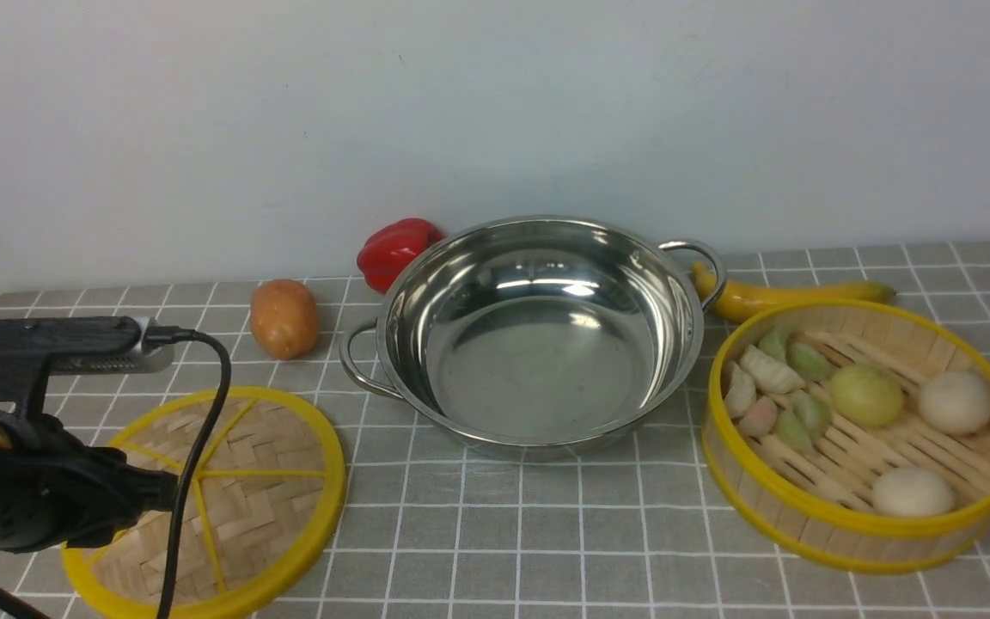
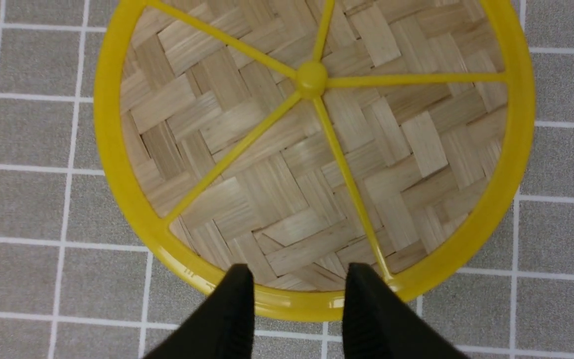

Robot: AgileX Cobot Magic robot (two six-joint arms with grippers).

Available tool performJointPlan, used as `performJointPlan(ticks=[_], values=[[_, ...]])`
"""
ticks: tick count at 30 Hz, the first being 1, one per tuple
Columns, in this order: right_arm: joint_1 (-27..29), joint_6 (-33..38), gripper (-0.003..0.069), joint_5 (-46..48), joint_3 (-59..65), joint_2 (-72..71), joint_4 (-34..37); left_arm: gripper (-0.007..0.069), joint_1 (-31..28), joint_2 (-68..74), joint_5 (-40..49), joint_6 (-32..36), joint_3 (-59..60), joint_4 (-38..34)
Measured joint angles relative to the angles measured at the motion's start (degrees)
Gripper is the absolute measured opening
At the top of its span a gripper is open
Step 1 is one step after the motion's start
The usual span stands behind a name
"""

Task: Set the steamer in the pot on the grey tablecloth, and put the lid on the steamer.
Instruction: 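Reach for and grasp the rim of the bamboo steamer holding the buns with the right gripper, then place the bamboo steamer basket of food into the steel pot with the right gripper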

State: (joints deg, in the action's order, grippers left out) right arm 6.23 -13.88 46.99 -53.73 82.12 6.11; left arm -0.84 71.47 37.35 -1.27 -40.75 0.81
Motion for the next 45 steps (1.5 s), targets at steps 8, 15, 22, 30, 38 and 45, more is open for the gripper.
performJointPlan(ticks=[8,15,22,30,38,45], values=[[0.24,2.19,0.0243,-3.21,-0.02,6.45,1.10,0.0243,0.00,0.00,-0.02,0.00,0.00,-0.25],[0.28,2.44,0.0243,-6.36,-0.07,11.62,1.32,0.0243,0.00,0.00,-0.02,0.00,0.00,-0.34],[0.28,2.86,0.0164,-8.81,-0.28,16.77,1.67,0.0243,0.00,0.00,-0.02,0.14,0.00,-0.38],[0.30,5.05,0.0079,-5.90,-0.70,16.61,-1.57,0.0243,0.00,0.00,-0.02,0.39,0.00,-0.38],[0.30,6.89,0.0078,8.31,-1.23,7.16,-6.64,0.0243,0.00,0.00,-0.02,0.44,0.00,-0.38],[0.09,13.88,0.0078,16.96,-11.32,2.37,2.79,0.0243,0.00,0.00,-0.02,0.44,0.00,-0.38]])
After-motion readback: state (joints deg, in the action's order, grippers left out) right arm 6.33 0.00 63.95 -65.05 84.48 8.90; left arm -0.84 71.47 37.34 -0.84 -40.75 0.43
